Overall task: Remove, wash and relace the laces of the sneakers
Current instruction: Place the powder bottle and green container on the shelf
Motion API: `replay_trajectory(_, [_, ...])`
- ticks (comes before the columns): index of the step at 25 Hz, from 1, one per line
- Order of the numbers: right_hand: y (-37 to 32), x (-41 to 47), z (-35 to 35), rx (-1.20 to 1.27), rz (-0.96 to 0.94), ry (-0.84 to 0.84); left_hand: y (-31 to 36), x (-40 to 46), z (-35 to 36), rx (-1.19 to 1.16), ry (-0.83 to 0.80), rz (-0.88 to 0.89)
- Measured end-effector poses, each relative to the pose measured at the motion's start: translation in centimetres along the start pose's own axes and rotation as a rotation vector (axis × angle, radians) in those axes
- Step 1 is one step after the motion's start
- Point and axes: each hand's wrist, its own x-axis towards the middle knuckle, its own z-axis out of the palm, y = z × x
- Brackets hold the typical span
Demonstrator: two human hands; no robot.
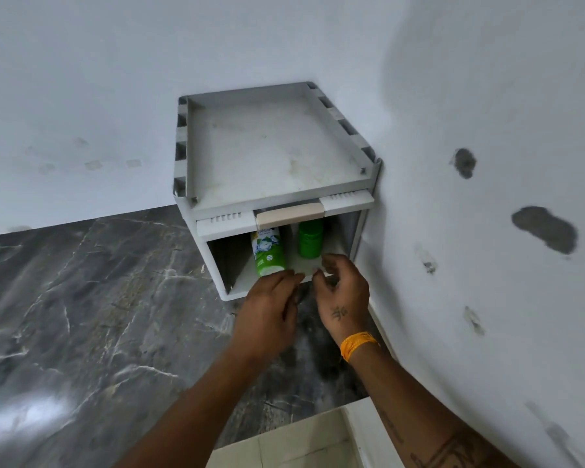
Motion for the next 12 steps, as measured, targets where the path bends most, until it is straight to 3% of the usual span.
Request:
replay_trajectory(6, [-8.6, -2.3, -4.9, -0.003, -0.129, -0.067, 4.5, -1.2, -8.6, -0.251, 0.159, -0.220])
replay_trajectory(12, [-15.4, 0.5, -4.8, -0.329, -0.416, -0.142, 3.8, 4.1, -15.3, 0.128, 0.204, -0.072])
